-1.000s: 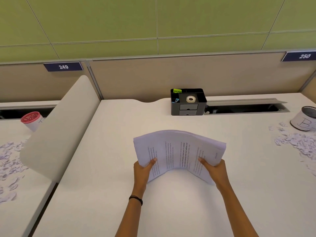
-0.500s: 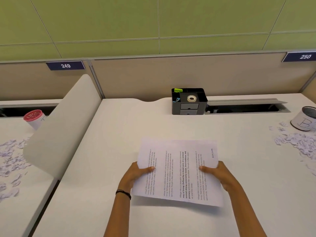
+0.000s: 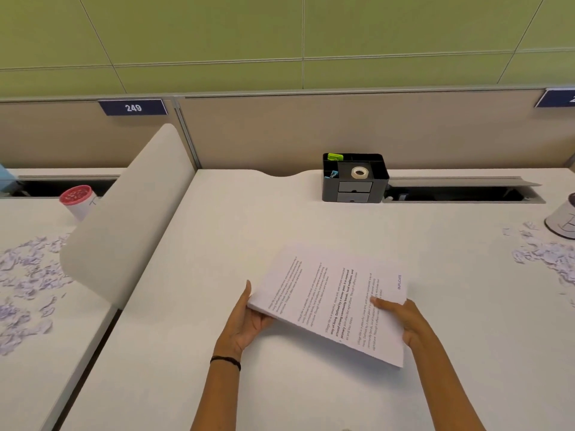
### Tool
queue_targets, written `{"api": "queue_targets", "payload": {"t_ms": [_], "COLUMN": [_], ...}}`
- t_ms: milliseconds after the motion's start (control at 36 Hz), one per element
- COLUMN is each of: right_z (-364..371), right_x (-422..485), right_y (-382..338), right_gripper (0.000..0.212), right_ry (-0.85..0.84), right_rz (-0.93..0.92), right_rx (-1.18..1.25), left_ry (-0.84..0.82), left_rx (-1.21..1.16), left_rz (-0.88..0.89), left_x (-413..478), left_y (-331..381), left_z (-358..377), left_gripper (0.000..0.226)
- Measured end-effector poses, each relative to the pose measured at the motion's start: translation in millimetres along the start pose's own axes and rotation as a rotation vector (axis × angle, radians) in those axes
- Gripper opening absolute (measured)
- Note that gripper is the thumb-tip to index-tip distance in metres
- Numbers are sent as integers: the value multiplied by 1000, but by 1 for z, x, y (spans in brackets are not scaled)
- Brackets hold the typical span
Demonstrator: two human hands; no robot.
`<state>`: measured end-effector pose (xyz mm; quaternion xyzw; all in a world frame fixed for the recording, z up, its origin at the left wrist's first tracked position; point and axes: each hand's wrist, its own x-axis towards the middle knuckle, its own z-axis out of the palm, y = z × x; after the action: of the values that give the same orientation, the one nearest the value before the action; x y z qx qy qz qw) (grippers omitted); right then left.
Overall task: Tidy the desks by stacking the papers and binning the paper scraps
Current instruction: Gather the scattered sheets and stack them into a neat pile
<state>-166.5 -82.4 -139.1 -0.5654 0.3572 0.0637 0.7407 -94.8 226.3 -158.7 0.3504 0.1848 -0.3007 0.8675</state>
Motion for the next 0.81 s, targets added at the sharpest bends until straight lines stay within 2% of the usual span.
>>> {"api": "queue_targets", "payload": {"t_ms": [194, 417, 639, 806], "right_z": [16, 34, 49, 58], "right_x": [1, -2, -1, -2], "right_y": [14, 25, 38, 46], "right_gripper": [47, 47, 48, 49], "right_ry": [67, 135, 190, 189], "right_rz": [20, -9, -29, -20], "right_rx": [200, 305, 384, 393], "left_ry": [51, 80, 172, 313], "left_rx": [224, 364, 410, 395], "left_rz": [68, 60, 86, 216], "left_x": [9, 14, 17, 15], "left_y": [-22, -46, -60, -66], "left_z": [11, 19, 22, 22], "left_gripper": [32, 23, 20, 10]}}
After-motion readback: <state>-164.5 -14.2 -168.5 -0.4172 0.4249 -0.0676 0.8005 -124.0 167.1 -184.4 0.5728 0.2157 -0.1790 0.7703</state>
